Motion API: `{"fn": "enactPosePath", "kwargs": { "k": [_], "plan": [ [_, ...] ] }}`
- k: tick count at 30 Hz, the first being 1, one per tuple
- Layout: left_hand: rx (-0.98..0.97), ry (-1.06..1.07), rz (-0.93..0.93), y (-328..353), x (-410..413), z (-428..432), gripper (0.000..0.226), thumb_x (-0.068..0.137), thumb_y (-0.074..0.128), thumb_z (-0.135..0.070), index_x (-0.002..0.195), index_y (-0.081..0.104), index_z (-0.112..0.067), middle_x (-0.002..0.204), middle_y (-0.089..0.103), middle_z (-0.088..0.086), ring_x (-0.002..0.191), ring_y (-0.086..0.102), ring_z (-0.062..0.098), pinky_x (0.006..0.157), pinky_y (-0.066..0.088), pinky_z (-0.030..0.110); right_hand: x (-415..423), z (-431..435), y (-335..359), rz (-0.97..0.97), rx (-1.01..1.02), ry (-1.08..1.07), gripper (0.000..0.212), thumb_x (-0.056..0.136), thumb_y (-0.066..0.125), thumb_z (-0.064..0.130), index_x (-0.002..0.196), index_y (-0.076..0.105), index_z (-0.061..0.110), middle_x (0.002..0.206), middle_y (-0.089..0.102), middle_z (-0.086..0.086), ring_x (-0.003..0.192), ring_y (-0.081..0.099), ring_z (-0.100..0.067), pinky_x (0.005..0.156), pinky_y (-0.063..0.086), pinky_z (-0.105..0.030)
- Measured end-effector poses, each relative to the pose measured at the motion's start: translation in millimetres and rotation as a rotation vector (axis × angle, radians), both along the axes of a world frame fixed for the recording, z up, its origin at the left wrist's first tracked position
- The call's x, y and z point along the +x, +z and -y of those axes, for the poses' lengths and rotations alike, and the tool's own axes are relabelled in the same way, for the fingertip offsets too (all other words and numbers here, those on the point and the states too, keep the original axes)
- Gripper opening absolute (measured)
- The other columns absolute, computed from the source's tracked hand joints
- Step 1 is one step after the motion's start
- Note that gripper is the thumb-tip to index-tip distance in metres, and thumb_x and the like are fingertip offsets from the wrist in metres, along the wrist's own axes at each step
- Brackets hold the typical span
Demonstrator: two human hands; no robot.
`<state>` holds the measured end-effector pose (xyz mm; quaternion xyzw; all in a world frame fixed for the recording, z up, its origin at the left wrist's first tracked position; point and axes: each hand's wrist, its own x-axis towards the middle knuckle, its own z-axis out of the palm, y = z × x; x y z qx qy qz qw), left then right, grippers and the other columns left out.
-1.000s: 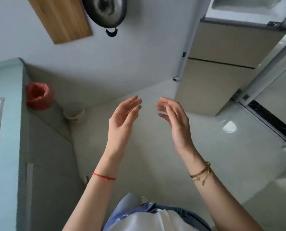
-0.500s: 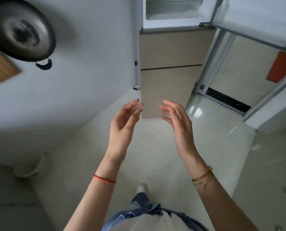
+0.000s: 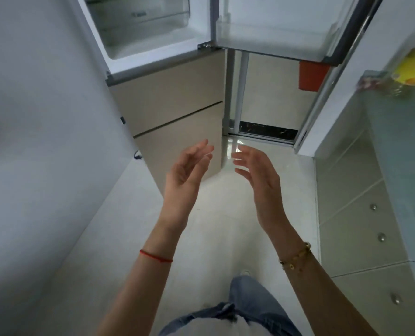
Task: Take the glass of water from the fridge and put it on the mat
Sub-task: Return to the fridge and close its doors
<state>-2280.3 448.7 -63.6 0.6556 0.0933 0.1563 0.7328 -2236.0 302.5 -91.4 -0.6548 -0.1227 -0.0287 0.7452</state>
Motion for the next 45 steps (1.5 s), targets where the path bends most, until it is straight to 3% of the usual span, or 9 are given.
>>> {"fn": "enactPosePath", "kwargs": {
  "k": [3, 7, 18, 23, 29, 33, 40, 43, 45],
  "plan": [
    [0.025, -0.071, 0.016, 0, 45, 17, 0.03, 0.1, 0.056, -0.009, 0.129, 0.063, -0.009, 0.122, 0.073, -0.005, 0.122, 0.067, 0.017, 0.113, 0.047, 0.044, 39, 18, -2, 0.01, -0.007, -0.049, 0.027, 0.108, 0.038, 0.015, 0.122, 0.059, 0.023, 0.121, 0.067, -0.006, 0.117, 0.066, -0.025, 0.103, 0.054, -0.039],
    [0.02, -0.119, 0.033, 2, 106, 46, 0.03, 0.1, 0.056, -0.009, 0.129, 0.063, -0.012, 0.116, 0.075, -0.012, 0.118, 0.069, 0.013, 0.111, 0.049, 0.04, 100, 48, 0, 0.022, -0.04, -0.086, 0.027, 0.108, 0.037, 0.016, 0.126, 0.057, 0.019, 0.121, 0.067, -0.002, 0.117, 0.067, -0.02, 0.101, 0.055, -0.033],
    [-0.032, -0.115, 0.033, 10, 252, 103, 0.031, 0.1, 0.058, -0.012, 0.13, 0.064, -0.015, 0.127, 0.073, 0.003, 0.122, 0.067, 0.015, 0.113, 0.048, 0.039, 262, 110, 22, 0.057, -0.092, -0.095, 0.026, 0.108, 0.038, 0.015, 0.125, 0.058, 0.018, 0.118, 0.068, -0.001, 0.114, 0.066, -0.017, 0.103, 0.054, -0.034],
    [-0.049, -0.094, 0.027, 12, 304, 99, 0.028, 0.099, 0.059, -0.013, 0.122, 0.067, -0.027, 0.124, 0.074, -0.002, 0.121, 0.067, 0.014, 0.112, 0.048, 0.038, 331, 105, 33, 0.079, -0.139, -0.114, 0.029, 0.109, 0.036, 0.018, 0.131, 0.055, 0.016, 0.118, 0.065, 0.003, 0.11, 0.065, -0.012, 0.101, 0.055, -0.03],
    [-0.044, -0.093, 0.035, 12, 370, 80, 0.029, 0.099, 0.058, -0.009, 0.126, 0.066, -0.016, 0.125, 0.073, 0.002, 0.124, 0.066, 0.018, 0.112, 0.048, 0.036, 408, 91, 42, 0.1, -0.241, -0.22, 0.042, 0.11, 0.035, 0.026, 0.151, 0.039, 0.02, 0.119, 0.066, -0.005, 0.11, 0.065, -0.022, 0.095, 0.056, -0.033],
    [-0.034, -0.126, 0.042, 13, 404, 69, 0.032, 0.1, 0.056, -0.007, 0.131, 0.063, -0.013, 0.128, 0.071, 0.008, 0.127, 0.063, 0.024, 0.108, 0.049, 0.032, 445, 88, 46, 0.11, -0.355, -0.301, 0.046, 0.109, 0.036, 0.027, 0.155, 0.033, 0.021, 0.106, 0.068, -0.01, 0.095, 0.064, -0.019, 0.083, 0.056, -0.029],
    [-0.013, -0.174, 0.039, 14, 430, 72, 0.032, 0.1, 0.057, -0.007, 0.131, 0.063, -0.012, 0.128, 0.071, 0.01, 0.125, 0.064, 0.025, 0.104, 0.051, 0.028, 467, 92, 44, 0.112, -0.486, -0.396, 0.033, 0.109, 0.038, 0.026, 0.137, 0.047, 0.012, 0.084, 0.068, -0.024, 0.071, 0.066, -0.027, 0.059, 0.048, -0.015],
    [-0.006, -0.149, 0.036, 14, 426, 80, 0.032, 0.099, 0.057, -0.006, 0.129, 0.064, -0.014, 0.127, 0.072, 0.009, 0.118, 0.066, 0.017, 0.103, 0.051, 0.027, 469, 92, 47, 0.121, -0.49, -0.388, 0.028, 0.108, 0.04, 0.027, 0.128, 0.05, 0.01, 0.068, 0.064, -0.01, 0.057, 0.062, 0.0, 0.054, 0.044, -0.008],
    [-0.009, -0.116, 0.037, 13, 420, 86, 0.031, 0.099, 0.057, -0.005, 0.128, 0.064, -0.014, 0.123, 0.073, 0.005, 0.116, 0.067, 0.014, 0.102, 0.051, 0.026, 467, 90, 47, 0.118, -0.479, -0.37, 0.028, 0.108, 0.04, 0.03, 0.126, 0.05, 0.011, 0.062, 0.062, -0.002, 0.052, 0.059, 0.005, 0.052, 0.043, -0.006]
  ]
}}
